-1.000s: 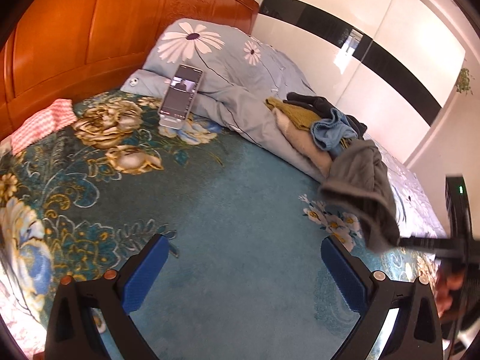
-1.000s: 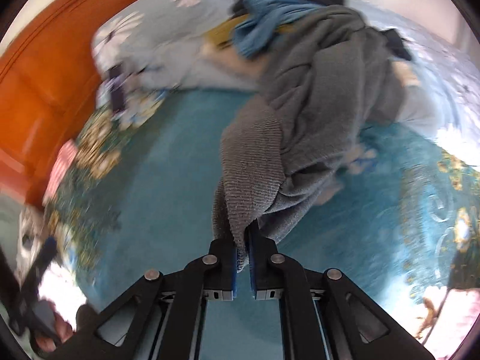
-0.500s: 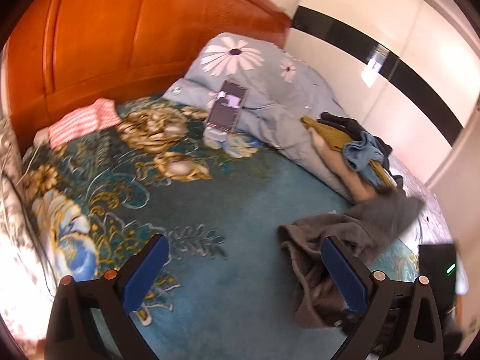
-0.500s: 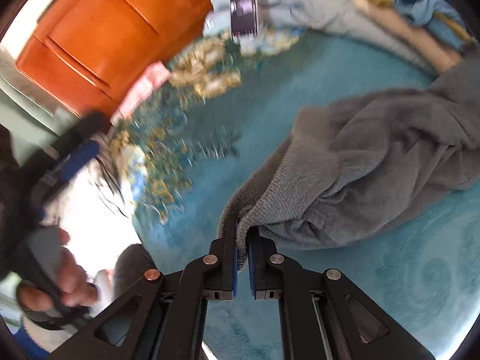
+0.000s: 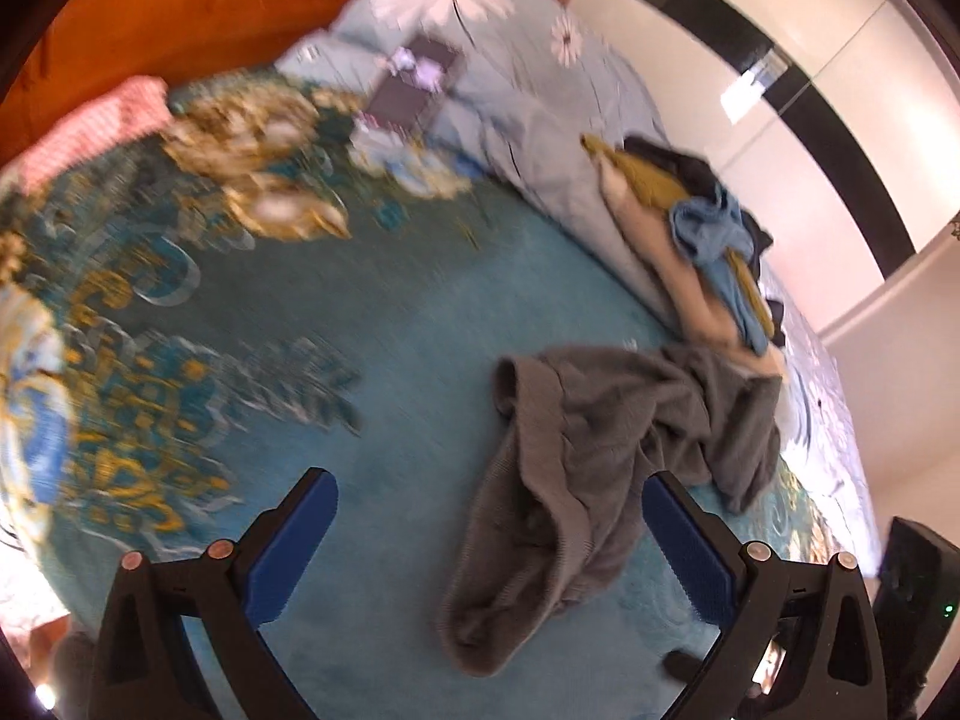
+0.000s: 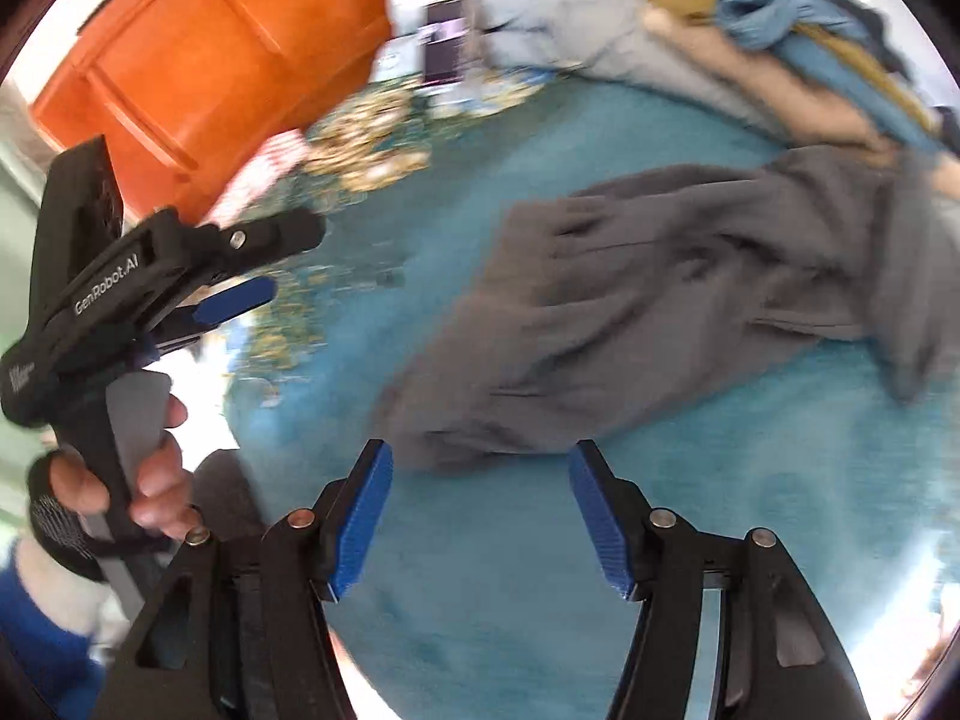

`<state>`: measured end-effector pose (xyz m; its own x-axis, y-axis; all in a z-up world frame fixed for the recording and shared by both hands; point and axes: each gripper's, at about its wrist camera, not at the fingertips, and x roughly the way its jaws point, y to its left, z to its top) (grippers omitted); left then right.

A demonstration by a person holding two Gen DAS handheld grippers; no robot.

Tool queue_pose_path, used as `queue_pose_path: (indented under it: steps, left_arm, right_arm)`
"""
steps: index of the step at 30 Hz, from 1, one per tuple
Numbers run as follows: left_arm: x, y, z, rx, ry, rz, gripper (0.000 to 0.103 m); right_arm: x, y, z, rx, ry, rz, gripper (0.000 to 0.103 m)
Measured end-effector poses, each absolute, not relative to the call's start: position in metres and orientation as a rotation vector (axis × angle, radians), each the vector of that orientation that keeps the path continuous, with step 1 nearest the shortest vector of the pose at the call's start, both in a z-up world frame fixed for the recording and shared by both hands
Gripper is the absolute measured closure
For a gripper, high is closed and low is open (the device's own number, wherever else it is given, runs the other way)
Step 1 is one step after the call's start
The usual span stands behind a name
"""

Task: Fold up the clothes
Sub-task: 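Lay the grey sweatpants on the bedspread and open the right gripper, then grasp the sweatpants waistband with the left gripper while the right gripper grasps a leg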

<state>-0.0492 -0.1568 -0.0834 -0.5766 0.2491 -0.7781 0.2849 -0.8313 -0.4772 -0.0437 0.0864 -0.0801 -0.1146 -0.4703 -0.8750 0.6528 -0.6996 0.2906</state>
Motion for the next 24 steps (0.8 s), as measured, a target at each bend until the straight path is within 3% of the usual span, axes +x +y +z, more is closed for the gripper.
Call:
queue_pose_path:
  steps: [4, 9, 11, 15, 17, 19, 21, 24]
  left_arm:
    - [-0.074, -0.135, -0.098, 1.53, 0.927, -2.61, 0.007]
    - [-0.109, -0.114, -0.12, 1.689, 0.838, -2.565, 0.026]
    - [-0.121, -0.112, -0.131, 1.728, 0.845, -2.53, 0.027]
    - [-0.138, -0.114, -0.146, 1.768, 0.871, -2.469, 0.03]
    - [-0.145, -0.113, -0.153, 1.795, 0.859, -2.439, 0.041]
    - [-0.15, -0.112, -0.16, 1.835, 0.859, -2.397, 0.06]
    - [-0.151, -0.113, -0.166, 1.852, 0.885, -2.364, 0.065]
    - [-0.147, -0.117, -0.167, 1.826, 0.912, -2.351, 0.08]
  right_arm:
    - [-0.084, 0.135, -0.085, 1.47, 0.209, -2.094, 0.039]
    - [-0.15, 0.201, -0.089, 1.572, -0.057, -2.311, 0.039]
    - [-0.173, 0.215, -0.091, 1.579, -0.157, -2.358, 0.039]
    - [-0.211, 0.214, -0.093, 1.564, -0.148, -2.409, 0.039]
    - [-0.229, 0.206, -0.096, 1.555, -0.102, -2.42, 0.039]
    - [-0.248, 0.197, -0.1, 1.554, -0.072, -2.437, 0.039]
    - [-0.262, 0.189, -0.105, 1.566, -0.02, -2.446, 0.039]
    - [-0.278, 0.181, -0.114, 1.609, 0.059, -2.482, 0.039]
